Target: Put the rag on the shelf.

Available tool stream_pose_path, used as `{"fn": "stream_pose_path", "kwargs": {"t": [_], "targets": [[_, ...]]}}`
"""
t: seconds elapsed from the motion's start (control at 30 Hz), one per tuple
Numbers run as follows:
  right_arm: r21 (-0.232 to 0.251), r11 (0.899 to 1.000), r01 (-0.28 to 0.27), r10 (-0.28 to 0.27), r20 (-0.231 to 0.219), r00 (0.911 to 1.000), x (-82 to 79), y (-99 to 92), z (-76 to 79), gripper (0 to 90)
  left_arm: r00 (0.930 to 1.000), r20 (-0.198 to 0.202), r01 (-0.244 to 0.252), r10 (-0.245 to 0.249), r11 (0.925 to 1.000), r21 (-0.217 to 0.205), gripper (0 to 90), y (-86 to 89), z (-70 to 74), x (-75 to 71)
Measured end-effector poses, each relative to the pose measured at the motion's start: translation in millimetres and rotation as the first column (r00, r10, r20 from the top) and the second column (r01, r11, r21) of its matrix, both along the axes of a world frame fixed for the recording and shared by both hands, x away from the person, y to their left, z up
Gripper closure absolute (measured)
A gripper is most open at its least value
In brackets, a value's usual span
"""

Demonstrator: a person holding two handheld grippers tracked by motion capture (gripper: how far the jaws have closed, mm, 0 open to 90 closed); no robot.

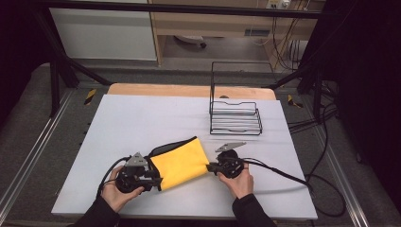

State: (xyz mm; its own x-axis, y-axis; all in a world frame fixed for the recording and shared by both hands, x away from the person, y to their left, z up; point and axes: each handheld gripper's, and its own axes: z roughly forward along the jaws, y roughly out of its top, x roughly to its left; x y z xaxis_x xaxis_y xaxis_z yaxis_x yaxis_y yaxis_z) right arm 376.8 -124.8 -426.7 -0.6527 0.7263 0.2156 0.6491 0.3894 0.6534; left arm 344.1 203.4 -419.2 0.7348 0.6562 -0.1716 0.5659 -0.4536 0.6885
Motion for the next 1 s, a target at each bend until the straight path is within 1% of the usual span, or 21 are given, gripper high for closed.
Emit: {"fn": "stream_pose_path", "kwargs": {"t": [0.07,0.1,0.13,0.17,0.2,0.23,0.27,0.3,0.37,0.47,0.5,0.53,0.57,0.63,0.67,0.7,0.8,0.83,0.9,0.97,1.0], "targets": [[-0.014,1.000,0.009,-0.009,0.001,1.0000,1.5,-1.5,-4.2,82.6,0.9985,0.040,-0.037,0.037,0.9993,0.001,44.1,5.6,7.3,9.2],[-0.026,1.000,0.013,-0.013,0.003,0.9999,2.6,-2.2,-5.6,82.7,0.9966,0.062,-0.055,0.054,0.9984,0.012,41.6,8.7,11.2,15.5],[-0.037,0.999,0.023,-0.022,0.010,0.9997,3.5,-2.6,-6.7,83.1,0.9947,0.072,-0.075,0.074,0.9970,0.017,40.5,12.0,14.5,22.2],[-0.046,0.999,0.030,-0.029,0.015,0.9995,4.1,-3.4,-6.7,86.1,0.9924,0.079,-0.095,0.094,0.9954,0.010,38.9,14.8,16.8,28.7],[-0.066,0.997,0.041,-0.038,0.040,0.9985,4.6,-4.8,-6.3,88.9,0.9909,0.085,-0.106,0.104,0.9944,0.010,38.1,17.1,18.2,35.5],[-0.099,0.993,0.056,-0.050,0.063,0.9967,5.2,-6.5,-5.1,89.9,0.9907,0.083,-0.109,0.108,0.9939,0.015,38.1,18.7,18.4,42.3],[-0.117,0.991,0.063,-0.056,0.068,0.9961,6.8,-9.1,-4.1,90.0,0.9911,0.079,-0.109,0.107,0.9939,0.021,37.7,19.0,17.3,48.7],[-0.105,0.992,0.069,-0.063,0.060,0.9962,7.9,-11.5,-3.6,89.8,0.9916,0.081,-0.104,0.101,0.9941,0.031,37.2,18.4,15.2,54.7],[-0.067,0.995,0.068,-0.064,0.055,0.9964,7.1,-15.3,-2.8,86.8,0.9929,0.071,-0.100,0.095,0.9928,0.067,37.1,16.2,8.3,66.0],[-0.036,0.998,0.054,-0.051,0.075,0.9959,1.4,-16.8,-3.7,77.8,0.9958,0.052,-0.080,0.075,0.9918,0.099,37.3,11.1,-4.2,77.9],[-0.023,0.999,0.047,-0.045,0.078,0.9959,-0.6,-16.4,-3.9,72.4,0.9967,0.053,-0.068,0.062,0.9905,0.120,37.9,9.6,-7.9,80.8],[-0.014,0.999,0.045,-0.044,0.085,0.9954,-2.5,-15.5,-4.3,66.3,0.9969,0.056,-0.063,0.055,0.9873,0.146,38.7,8.3,-11.8,83.4],[-0.001,0.999,0.045,-0.045,0.088,0.9951,-4.2,-14.5,-4.7,64.7,0.9976,0.050,-0.056,0.048,0.9863,0.155,38.6,7.9,-15.0,86.0],[0.016,0.999,0.047,-0.048,0.092,0.9946,-7.1,-12.3,-6.7,58.4,0.9986,0.026,-0.049,0.046,0.9905,0.129,39.5,10.1,-17.5,89.5],[0.018,0.999,0.046,-0.048,0.092,0.9946,-8.3,-10.9,-8.3,58.3,0.9987,0.012,-0.050,0.049,0.9917,0.118,40.2,11.9,-17.6,90.6],[0.017,0.999,0.047,-0.049,0.088,0.9949,-9.2,-9.7,-10.2,57.3,0.9989,0.000,-0.047,0.047,0.9935,0.104,43.4,13.1,-18.4,91.6],[0.017,0.998,0.061,-0.062,0.076,0.9952,-8.7,-5.9,-15.8,61.4,0.9991,-0.030,-0.027,0.029,0.9962,0.083,49.7,14.6,-21.0,93.6],[0.025,0.997,0.068,-0.070,0.074,0.9948,-8.5,-4.4,-17.5,64.7,0.9987,-0.044,-0.025,0.028,0.9975,0.066,54.5,14.3,-21.0,93.3],[0.027,0.996,0.082,-0.083,0.054,0.9951,-8.4,-2.0,-20.5,70.5,0.9987,-0.044,-0.020,0.024,0.9970,0.075,58.8,13.2,-20.6,92.1],[0.043,0.996,0.082,-0.084,0.036,0.9958,-8.5,-0.8,-22.3,77.8,0.9979,-0.059,-0.022,0.026,0.9973,0.070,63.0,13.1,-19.9,91.3],[0.041,0.996,0.085,-0.086,0.034,0.9957,-8.2,-1.0,-22.1,81.6,0.9978,-0.061,-0.024,0.028,0.9973,0.070,65.6,12.9,-19.2,90.6]]}}
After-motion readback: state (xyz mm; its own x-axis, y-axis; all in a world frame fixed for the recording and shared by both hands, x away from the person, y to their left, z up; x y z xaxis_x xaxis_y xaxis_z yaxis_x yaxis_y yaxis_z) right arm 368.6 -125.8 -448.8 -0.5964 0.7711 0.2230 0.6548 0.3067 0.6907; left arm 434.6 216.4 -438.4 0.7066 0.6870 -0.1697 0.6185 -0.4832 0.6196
